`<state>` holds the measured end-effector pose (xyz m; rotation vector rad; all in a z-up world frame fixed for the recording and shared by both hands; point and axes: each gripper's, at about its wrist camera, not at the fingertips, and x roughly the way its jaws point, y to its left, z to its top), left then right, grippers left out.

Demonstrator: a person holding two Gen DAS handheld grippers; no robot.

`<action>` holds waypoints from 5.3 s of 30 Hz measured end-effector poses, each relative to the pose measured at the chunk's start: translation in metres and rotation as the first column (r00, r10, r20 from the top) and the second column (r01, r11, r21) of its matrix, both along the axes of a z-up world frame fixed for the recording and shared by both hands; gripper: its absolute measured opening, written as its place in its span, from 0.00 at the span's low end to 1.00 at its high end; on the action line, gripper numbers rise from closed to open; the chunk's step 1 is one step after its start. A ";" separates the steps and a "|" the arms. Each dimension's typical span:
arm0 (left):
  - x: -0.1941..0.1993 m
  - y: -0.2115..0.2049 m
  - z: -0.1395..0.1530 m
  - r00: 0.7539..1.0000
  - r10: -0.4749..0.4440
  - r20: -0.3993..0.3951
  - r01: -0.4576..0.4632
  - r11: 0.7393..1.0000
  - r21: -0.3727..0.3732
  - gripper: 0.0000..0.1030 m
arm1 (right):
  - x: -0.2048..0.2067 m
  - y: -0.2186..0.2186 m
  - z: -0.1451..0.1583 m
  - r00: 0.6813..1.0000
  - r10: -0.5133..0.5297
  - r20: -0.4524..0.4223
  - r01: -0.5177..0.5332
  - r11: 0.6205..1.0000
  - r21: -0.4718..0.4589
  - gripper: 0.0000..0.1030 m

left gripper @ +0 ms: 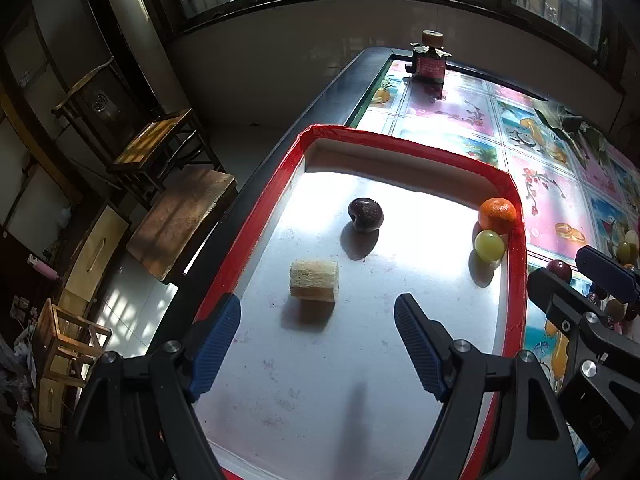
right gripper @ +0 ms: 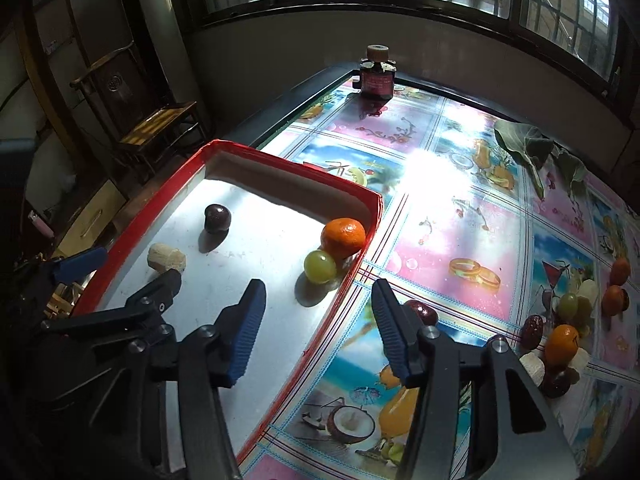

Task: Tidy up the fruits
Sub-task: 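Move both tools back to the fruit pile toward the dates and another cube, then close the right tool on a cream cube while the left grasps a dark date, then carry the cube and date into the red tray and open both tools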

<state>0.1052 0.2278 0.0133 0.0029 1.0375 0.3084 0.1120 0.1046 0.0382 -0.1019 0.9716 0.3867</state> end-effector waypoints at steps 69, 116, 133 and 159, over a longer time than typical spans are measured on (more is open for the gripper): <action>0.021 -0.221 -0.042 0.941 -0.333 -0.059 0.322 0.936 -0.142 0.80 | 0.014 -0.265 -0.047 0.989 -0.048 -0.139 0.073 0.981 0.180 0.36; -0.116 -0.164 -0.026 0.908 -0.413 0.070 0.408 0.838 -0.363 0.16 | -0.141 -0.225 -0.019 0.990 -0.142 -0.002 0.142 0.990 0.008 0.26; -0.118 -0.123 0.005 0.932 -0.341 0.126 0.364 0.865 -0.345 0.16 | -0.135 -0.151 0.006 0.999 -0.031 0.022 0.031 0.999 0.013 0.26; -0.062 0.005 0.010 0.989 -0.106 0.104 0.132 0.949 -0.286 0.17 | -0.062 0.012 0.025 0.979 0.187 0.079 -0.191 0.980 0.055 0.26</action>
